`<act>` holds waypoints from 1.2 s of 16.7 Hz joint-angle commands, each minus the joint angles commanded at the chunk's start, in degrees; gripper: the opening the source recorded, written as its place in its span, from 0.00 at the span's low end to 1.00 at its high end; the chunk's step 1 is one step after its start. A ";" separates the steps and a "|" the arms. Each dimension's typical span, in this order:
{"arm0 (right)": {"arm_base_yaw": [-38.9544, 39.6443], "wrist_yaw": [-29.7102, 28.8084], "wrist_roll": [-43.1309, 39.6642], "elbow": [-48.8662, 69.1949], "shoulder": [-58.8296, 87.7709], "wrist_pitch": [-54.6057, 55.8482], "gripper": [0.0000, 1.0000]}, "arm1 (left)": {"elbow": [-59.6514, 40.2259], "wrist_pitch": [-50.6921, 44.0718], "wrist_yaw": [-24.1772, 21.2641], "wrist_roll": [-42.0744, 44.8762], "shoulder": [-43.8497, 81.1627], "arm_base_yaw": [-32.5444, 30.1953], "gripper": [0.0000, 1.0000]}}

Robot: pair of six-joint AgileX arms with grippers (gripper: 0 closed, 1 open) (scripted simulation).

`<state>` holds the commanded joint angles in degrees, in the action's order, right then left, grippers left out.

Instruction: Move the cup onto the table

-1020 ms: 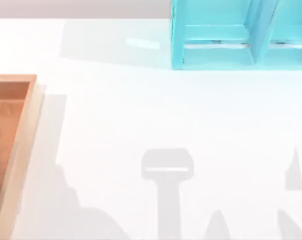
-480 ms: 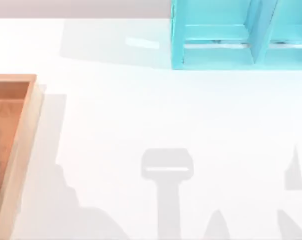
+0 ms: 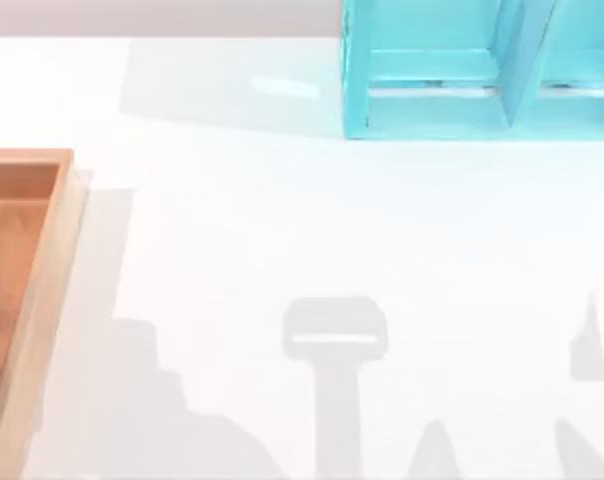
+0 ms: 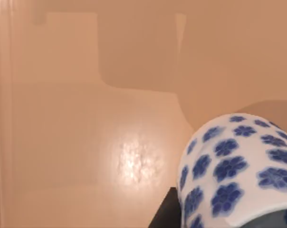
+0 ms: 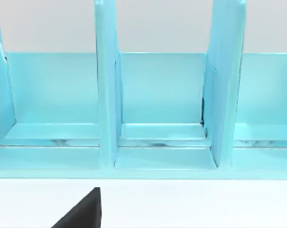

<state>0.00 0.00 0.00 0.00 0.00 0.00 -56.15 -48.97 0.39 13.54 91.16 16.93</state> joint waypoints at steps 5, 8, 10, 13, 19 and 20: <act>0.00 0.00 0.00 0.00 0.00 0.00 1.00 | -6.60 -10.55 0.19 -10.21 -2.62 -9.20 0.00; 0.00 0.00 0.00 0.00 0.00 0.00 1.00 | -9.11 -18.61 -0.07 -15.18 -4.89 -17.18 0.00; 0.00 0.00 0.00 0.00 0.00 0.00 1.00 | -10.09 -22.26 -0.20 -17.17 -6.60 -20.82 0.00; 0.00 0.00 0.00 0.00 0.00 0.00 1.00 | -10.59 -23.73 -0.25 -17.97 -7.36 -22.39 0.00; 0.00 0.00 0.00 0.00 0.00 0.00 1.00 | -12.23 -24.11 -0.25 -19.99 -5.27 -24.31 0.00; 0.00 0.00 0.00 0.00 0.00 0.00 1.00 | -13.64 -24.41 -0.24 -21.90 -3.92 -26.21 0.00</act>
<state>0.00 0.00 0.00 0.00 0.00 0.00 -69.80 -73.38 0.15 -8.36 87.25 -9.28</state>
